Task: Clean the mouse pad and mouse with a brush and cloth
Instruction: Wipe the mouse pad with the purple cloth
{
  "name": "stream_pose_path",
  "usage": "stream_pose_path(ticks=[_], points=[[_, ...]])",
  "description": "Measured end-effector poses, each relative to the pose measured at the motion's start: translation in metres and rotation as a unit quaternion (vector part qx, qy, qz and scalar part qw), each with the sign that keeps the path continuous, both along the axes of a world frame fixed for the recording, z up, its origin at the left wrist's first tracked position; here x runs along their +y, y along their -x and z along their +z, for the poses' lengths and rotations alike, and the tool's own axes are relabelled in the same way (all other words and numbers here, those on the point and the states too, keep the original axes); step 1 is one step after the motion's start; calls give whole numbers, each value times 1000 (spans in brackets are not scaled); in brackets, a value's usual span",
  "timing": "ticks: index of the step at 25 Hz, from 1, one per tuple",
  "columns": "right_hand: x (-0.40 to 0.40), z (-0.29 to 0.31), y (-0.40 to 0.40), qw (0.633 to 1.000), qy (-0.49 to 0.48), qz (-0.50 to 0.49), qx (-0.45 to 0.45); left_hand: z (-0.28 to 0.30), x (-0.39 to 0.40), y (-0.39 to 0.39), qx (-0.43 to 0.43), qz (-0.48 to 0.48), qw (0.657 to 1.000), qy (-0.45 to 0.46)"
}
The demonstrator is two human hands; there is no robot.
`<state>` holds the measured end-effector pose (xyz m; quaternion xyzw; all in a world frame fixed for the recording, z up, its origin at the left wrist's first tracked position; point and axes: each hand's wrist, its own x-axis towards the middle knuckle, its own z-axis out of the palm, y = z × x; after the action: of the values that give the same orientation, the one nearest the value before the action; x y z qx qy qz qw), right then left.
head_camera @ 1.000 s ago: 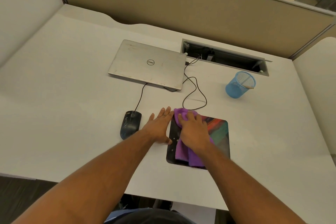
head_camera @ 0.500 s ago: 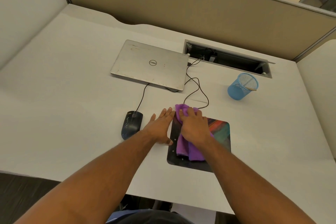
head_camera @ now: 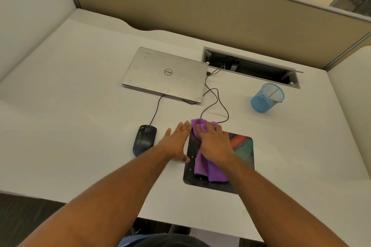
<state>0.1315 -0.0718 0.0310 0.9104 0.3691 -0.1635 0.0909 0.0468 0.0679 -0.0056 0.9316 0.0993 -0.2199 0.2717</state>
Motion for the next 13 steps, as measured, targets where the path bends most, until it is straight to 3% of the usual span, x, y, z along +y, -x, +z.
stream_pose_path(ticks=[3, 8, 13], points=[[17, 6, 4, 1000, -3, -4, 2, 2, 0, -1, 6, 2, 1000, 0], [-38, -7, 46, 992, -31, 121, 0, 3, 1, 0, 3, -5, 1000, -5], [6, 2, 5, 1000, -2, 15, -19, 5, -1, -2, 14, 6, 1000, -10]])
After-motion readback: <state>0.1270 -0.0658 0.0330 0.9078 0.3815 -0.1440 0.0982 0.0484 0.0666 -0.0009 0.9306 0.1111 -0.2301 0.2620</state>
